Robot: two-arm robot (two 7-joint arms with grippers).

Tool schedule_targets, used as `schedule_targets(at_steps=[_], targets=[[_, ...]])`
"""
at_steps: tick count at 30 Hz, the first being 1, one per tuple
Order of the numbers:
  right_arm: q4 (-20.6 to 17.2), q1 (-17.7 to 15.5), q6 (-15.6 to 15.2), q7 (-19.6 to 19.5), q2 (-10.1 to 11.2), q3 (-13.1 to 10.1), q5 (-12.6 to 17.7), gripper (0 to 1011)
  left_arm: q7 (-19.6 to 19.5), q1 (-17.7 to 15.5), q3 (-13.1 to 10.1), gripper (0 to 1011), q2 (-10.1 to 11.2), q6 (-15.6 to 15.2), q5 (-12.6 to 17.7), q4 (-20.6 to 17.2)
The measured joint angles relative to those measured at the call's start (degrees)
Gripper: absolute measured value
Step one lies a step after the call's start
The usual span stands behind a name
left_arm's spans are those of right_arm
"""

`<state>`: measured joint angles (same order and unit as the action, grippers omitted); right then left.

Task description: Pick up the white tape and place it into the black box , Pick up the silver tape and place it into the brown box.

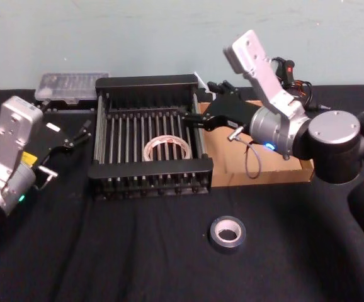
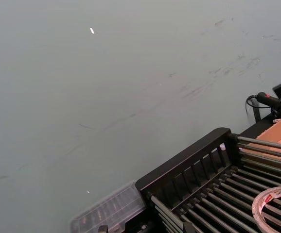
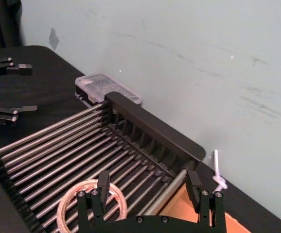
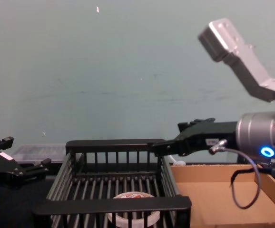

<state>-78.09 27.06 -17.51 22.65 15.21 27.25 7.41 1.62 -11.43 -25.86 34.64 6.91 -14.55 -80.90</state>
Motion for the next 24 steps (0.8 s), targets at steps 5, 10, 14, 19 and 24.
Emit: schedule_targets(at_steps=[5,10,14,19,24], targets=[[-2.8,-1.2,-0.8,0.0,1.3,-1.3,0.5,1002,0.0,0.0,0.0,1001,0.0,0.0,0.0,0.0],[-6.0,-2.7,-1.7,0.3,3.1,-2.5,1.2,1003,0.0,0.0,0.0,1001,0.0,0.0,0.0,0.0],[-9.7,-5.0,-2.4,0.7,5.7,-3.4,1.5,1002,0.0,0.0,0.0,1001,0.0,0.0,0.0,0.0],[-13.5,-8.1,-3.2,1.0,8.5,-4.6,2.2,1003,0.0,0.0,0.0,1001,0.0,0.0,0.0,0.0],[-17.9,-12.5,-4.2,1.0,11.5,-6.1,3.2,1002,0.0,0.0,0.0,1001,0.0,0.0,0.0,0.0]])
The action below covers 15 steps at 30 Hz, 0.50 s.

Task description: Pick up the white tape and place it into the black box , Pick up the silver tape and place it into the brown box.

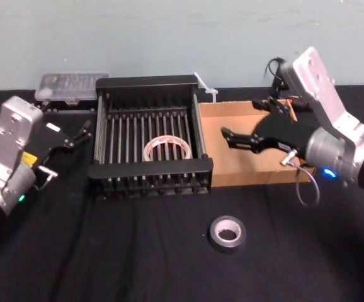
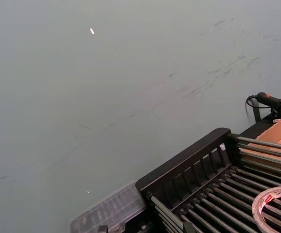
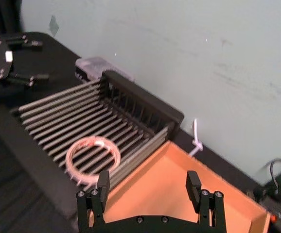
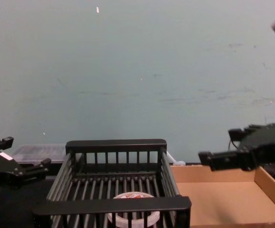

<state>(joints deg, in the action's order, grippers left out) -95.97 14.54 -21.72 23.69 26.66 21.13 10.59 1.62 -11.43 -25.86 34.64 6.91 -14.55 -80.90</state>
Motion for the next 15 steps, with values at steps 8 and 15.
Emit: schedule_targets(at_steps=[8,15], targets=[[-5.2,-6.1,-1.6,0.0,3.6,-1.9,1.6,1002,0.0,0.0,0.0,1001,0.0,0.0,0.0,0.0],[-7.4,-10.2,-4.7,-0.1,5.7,-2.6,3.0,1003,0.0,0.0,0.0,1001,0.0,0.0,0.0,0.0]])
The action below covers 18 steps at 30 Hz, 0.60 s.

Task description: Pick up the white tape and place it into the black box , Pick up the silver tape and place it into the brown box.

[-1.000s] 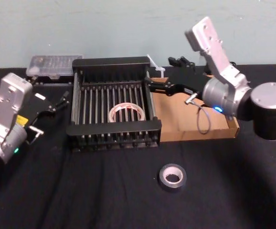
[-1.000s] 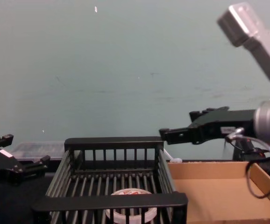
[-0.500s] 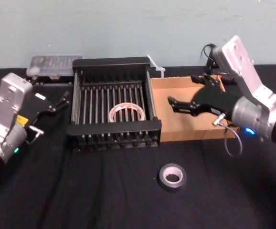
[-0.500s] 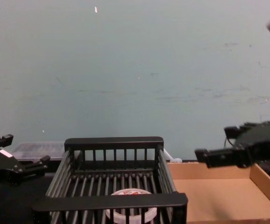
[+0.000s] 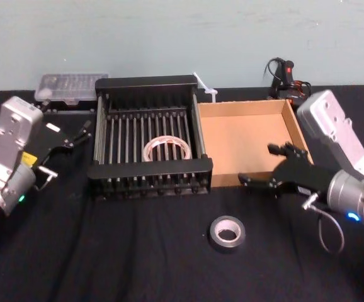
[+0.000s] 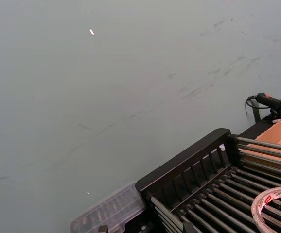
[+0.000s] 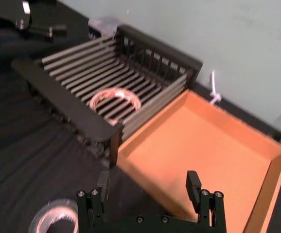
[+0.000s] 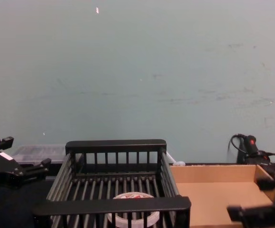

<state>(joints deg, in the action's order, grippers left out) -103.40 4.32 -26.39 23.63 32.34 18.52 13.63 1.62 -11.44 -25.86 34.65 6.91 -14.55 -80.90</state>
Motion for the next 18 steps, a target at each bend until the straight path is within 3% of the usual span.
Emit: schedule_targets(at_steps=[9,18], targets=[[0.0,-1.3,-2.0,0.0,0.5,0.4,0.9,1003,0.0,0.0,0.0,1001,0.0,0.0,0.0,0.0],[0.8,-0.8,-3.1,0.8,0.5,2.3,1.2,1002,0.0,0.0,0.0,1001,0.0,0.0,0.0,0.0]])
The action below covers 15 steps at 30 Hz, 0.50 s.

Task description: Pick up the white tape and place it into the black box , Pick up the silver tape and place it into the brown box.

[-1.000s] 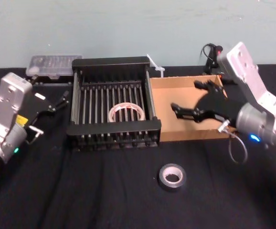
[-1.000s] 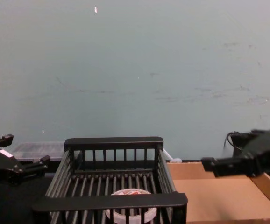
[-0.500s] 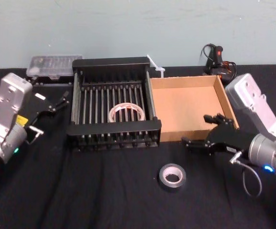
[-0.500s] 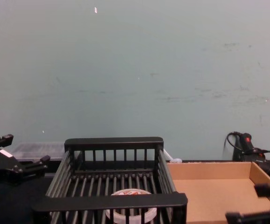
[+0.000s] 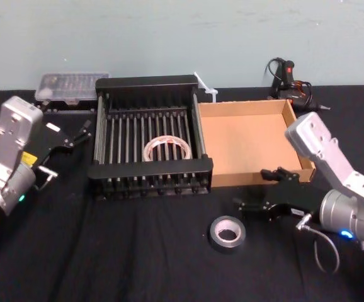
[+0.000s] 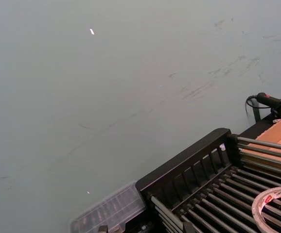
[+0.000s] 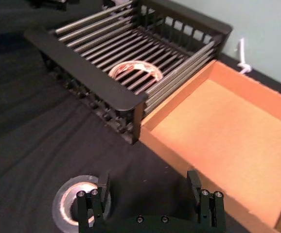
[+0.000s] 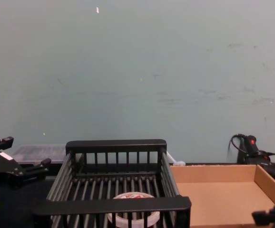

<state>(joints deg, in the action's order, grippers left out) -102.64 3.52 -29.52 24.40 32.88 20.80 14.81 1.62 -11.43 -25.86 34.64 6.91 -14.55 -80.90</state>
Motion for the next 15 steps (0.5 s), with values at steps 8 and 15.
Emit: schedule_targets(at_steps=[8,15], targets=[[0.8,0.7,-1.6,1.4,0.6,2.2,0.3,1002,0.0,0.0,0.0,1001,0.0,0.0,0.0,0.0],[1.0,1.0,-1.9,1.9,1.2,3.3,0.3,1003,0.0,0.0,0.0,1001,0.0,0.0,0.0,0.0]])
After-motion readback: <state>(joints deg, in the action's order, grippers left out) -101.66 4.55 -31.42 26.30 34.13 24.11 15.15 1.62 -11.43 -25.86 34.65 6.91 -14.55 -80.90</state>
